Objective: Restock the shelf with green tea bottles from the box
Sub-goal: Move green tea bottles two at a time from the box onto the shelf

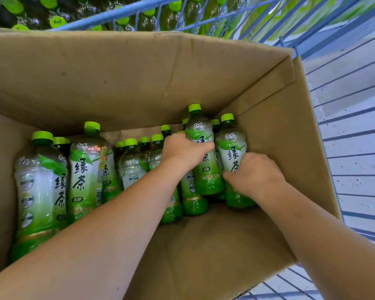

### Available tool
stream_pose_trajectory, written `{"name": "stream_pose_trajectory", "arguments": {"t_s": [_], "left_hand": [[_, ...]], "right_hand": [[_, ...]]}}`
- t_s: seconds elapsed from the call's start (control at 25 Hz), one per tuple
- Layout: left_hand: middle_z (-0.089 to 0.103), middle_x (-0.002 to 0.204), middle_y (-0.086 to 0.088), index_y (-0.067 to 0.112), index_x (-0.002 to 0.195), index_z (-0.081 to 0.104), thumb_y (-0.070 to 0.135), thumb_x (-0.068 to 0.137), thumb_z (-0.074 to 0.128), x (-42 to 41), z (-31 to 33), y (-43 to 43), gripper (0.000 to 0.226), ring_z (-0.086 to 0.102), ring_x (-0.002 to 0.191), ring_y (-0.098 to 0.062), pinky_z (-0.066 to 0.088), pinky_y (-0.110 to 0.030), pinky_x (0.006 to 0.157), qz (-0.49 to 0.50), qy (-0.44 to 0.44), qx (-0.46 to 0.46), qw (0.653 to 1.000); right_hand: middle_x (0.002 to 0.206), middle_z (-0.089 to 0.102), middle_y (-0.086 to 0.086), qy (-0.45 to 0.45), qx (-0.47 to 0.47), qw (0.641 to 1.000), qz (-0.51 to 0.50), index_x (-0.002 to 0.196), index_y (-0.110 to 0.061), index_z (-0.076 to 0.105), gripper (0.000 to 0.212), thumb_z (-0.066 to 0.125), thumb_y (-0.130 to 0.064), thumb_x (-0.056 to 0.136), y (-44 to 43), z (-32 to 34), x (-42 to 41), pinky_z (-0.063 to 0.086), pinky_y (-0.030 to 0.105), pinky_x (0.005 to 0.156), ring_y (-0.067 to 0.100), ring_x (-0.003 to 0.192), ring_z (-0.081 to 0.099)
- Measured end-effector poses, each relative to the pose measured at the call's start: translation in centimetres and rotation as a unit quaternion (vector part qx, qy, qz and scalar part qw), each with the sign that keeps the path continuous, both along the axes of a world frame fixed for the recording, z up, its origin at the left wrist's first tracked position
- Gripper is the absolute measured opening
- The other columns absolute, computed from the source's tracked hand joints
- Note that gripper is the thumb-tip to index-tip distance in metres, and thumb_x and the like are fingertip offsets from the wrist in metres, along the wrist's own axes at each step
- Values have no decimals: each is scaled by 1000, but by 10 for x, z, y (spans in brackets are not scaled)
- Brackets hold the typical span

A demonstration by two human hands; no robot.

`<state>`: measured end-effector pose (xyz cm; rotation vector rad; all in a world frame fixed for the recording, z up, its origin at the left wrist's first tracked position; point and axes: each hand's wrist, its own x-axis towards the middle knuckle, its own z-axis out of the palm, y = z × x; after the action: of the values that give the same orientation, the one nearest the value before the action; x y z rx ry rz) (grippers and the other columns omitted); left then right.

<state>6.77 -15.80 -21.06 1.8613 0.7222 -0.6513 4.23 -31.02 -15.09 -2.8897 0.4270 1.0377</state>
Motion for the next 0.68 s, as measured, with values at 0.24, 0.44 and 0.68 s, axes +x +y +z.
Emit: {"name": "stream_pose_trajectory", "arguments": {"t_s": [0.24, 0.44, 0.68], "left_hand": [[73, 72, 9, 21, 81, 71, 39, 54, 82, -16, 15, 34, 34, 70, 71, -11, 53, -25, 59, 23, -41, -15, 999], [67, 90, 9, 29, 102, 55, 40, 57, 82, -29, 42, 72, 54, 65, 81, -8, 45, -27, 59, -16, -55, -17, 998], [71, 91, 11, 42, 101, 51, 49, 54, 79, -52, 73, 114, 55, 69, 85, -14, 56, -37, 72, -49, -39, -22, 998]], "right_hand": [[87, 50, -4, -2, 119, 986, -115, 99, -19, 46, 56, 77, -52, 67, 10, -18, -10, 37, 30, 57, 19, 79, 54], [85, 51, -5, -9, 160, 979, -126, 83, -24, 42, 49, 82, -45, 65, 15, -20, -5, 32, 25, 49, 4, 68, 46], [90, 58, -1, 12, 203, 968, -147, 91, -20, 51, 46, 79, -46, 66, 25, -11, -6, 35, 28, 52, 11, 75, 54]]}}
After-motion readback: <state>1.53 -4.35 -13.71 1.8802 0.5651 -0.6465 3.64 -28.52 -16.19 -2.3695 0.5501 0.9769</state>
